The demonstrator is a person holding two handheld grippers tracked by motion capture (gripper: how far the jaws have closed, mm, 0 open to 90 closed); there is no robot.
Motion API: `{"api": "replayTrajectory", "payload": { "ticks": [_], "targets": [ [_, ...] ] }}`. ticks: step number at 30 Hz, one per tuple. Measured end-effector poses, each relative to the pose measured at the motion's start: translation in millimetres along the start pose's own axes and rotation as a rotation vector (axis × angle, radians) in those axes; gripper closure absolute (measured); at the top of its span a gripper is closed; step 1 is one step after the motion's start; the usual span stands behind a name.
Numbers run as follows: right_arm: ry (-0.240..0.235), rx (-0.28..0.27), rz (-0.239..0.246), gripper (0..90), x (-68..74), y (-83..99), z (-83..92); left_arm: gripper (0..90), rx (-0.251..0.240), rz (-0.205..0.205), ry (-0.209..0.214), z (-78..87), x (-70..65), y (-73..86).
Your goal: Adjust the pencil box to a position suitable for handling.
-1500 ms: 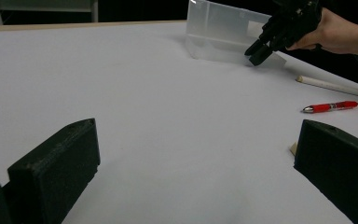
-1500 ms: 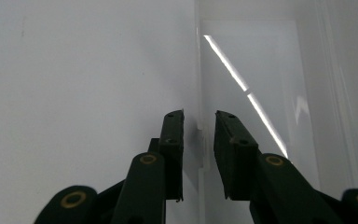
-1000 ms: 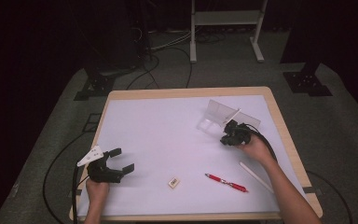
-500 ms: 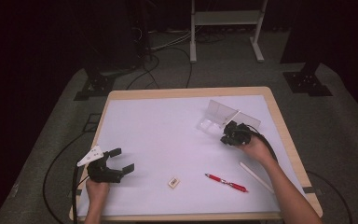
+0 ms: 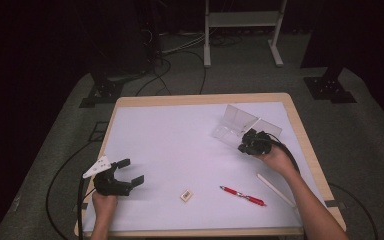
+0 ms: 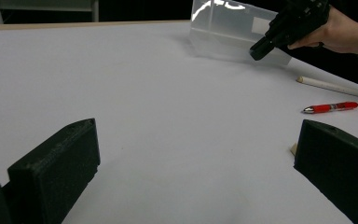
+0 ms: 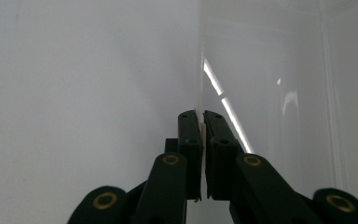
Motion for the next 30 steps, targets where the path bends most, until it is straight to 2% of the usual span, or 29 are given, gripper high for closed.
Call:
{"api": "replayTrajectory", "payload": {
  "ticks": [12, 24, 30],
  "targets": [
    [-0.006, -0.020, 0.036, 85.7, 9.5, -4.2, 11.6, 0.0, 0.001, 0.000, -0.001, -0.1, 0.2, 0.0],
    [-0.032, -0.050, 0.092, 85.7, 29.0, -15.8, 20.6, 0.0, 0.000, 0.002, -0.001, -0.2, 0.2, 0.0],
    [-0.043, -0.061, 0.135, 85.6, 40.4, -25.0, 25.1, 0.0, 0.000, 0.003, -0.001, -0.2, 0.4, 0.0]
  ]
}}
Point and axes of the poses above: each handheld gripper's, and its own axes: z roughly backward along the jaws, y roughly out of its underside, x roughly to its left, the point moved 8 cm from there along -z, roughly forward along the jaws, and after that the axes turned 4 degrees about y, right-handed, at the moved point
